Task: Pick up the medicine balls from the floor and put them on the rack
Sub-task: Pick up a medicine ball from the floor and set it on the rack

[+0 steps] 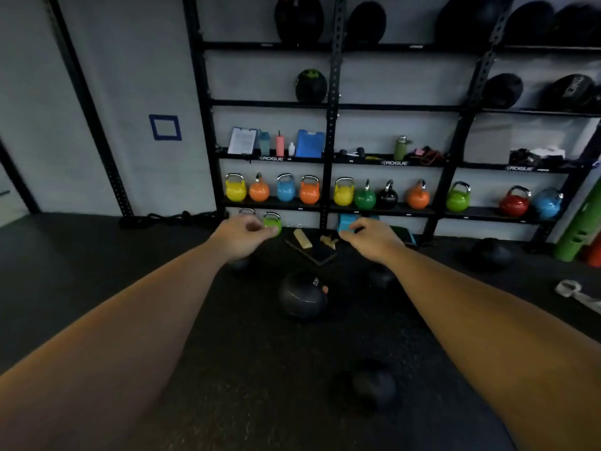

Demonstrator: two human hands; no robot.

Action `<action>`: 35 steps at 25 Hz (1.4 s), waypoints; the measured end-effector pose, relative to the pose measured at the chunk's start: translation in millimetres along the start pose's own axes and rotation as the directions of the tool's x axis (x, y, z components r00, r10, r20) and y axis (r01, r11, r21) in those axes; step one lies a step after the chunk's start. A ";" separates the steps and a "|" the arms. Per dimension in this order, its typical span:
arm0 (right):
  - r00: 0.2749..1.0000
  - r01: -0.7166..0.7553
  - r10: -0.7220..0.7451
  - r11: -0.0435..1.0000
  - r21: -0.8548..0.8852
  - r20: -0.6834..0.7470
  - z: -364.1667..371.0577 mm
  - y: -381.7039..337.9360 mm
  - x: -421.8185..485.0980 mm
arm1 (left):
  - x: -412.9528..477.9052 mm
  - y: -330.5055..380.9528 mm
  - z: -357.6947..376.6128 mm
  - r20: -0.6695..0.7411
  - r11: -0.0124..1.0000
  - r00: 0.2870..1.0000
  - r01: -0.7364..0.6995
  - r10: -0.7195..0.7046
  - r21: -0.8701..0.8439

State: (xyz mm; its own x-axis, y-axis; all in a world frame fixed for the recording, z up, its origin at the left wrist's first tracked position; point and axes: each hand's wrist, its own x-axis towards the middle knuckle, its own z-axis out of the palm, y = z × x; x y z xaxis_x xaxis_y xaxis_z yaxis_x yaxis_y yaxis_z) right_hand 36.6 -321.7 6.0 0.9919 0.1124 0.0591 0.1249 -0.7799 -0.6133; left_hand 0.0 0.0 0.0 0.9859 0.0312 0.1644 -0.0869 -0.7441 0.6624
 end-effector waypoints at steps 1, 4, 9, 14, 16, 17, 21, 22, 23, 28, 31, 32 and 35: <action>0.999 -0.019 0.019 1.000 -0.017 0.029 10.7 -6.3 13.6 | 11.3 -5.4 -3.1 0.040 1.000 0.999 0.016 -0.016 0.006; 0.997 -0.046 0.050 0.997 -0.058 0.064 42.3 -24.1 59.1 | 64.0 -29.6 -15.2 0.115 0.998 0.993 0.018 -0.025 0.067; 0.992 -0.059 0.068 0.995 -0.083 0.105 76.9 -33.7 137.5 | 153.3 -62.1 -25.5 0.123 0.997 0.992 0.005 -0.014 0.074; 0.989 -0.071 0.084 0.992 -0.105 0.123 94.6 6.6 224.3 | 235.1 -92.1 17.5 0.192 0.986 0.980 0.014 -0.047 0.166; 0.983 -0.095 0.112 0.988 -0.122 0.142 106.2 29.6 268.2 | 278.4 -97.3 34.0 0.235 0.953 0.971 -0.035 -0.038 0.299; 0.982 -0.100 0.118 0.987 -0.124 0.145 111.8 39.4 288.7 | 297.3 -98.4 40.2 0.252 0.936 0.967 -0.057 -0.035 0.347; 0.970 -0.120 0.139 0.987 -0.108 0.198 122.9 76.1 374.6 | 378.6 -102.0 77.2 0.237 0.939 0.968 -0.003 -0.083 0.344; 0.966 -0.118 0.142 0.986 -0.118 0.217 122.7 84.1 393.5 | 396.3 -103.1 88.2 0.242 0.940 0.965 0.007 -0.096 0.342; 0.963 -0.113 0.141 0.985 -0.134 0.230 122.4 91.5 413.1 | 412.1 -104.5 98.5 0.246 0.941 0.963 0.025 -0.113 0.337; 0.953 -0.131 0.160 0.983 -0.129 0.256 133.5 125.3 496.3 | 480.5 -131.0 141.3 0.314 0.948 0.925 0.118 -0.213 0.295; 0.935 -0.129 0.168 0.981 -0.143 0.314 165.1 150.4 543.9 | 532.2 -163.7 170.1 0.342 0.946 0.908 0.143 -0.242 0.291; 0.932 -0.143 0.182 0.979 -0.145 0.314 176.1 157.8 562.0 | 551.1 -175.4 181.0 0.350 0.947 0.905 0.143 -0.242 0.288; 0.913 -0.210 0.254 0.963 -0.167 0.319 209.9 173.7 613.1 | 601.6 -215.5 216.7 0.396 0.953 0.887 0.134 -0.238 0.272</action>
State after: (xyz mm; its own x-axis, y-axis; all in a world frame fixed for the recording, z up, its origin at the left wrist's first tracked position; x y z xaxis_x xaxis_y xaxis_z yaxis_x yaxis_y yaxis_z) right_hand 661.6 -259.0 -229.6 0.9303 0.1005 -0.3529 -0.0840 -0.8779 -0.4714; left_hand 642.9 34.5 -202.2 0.9518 -0.0593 -0.3010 0.0883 -0.8866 0.4541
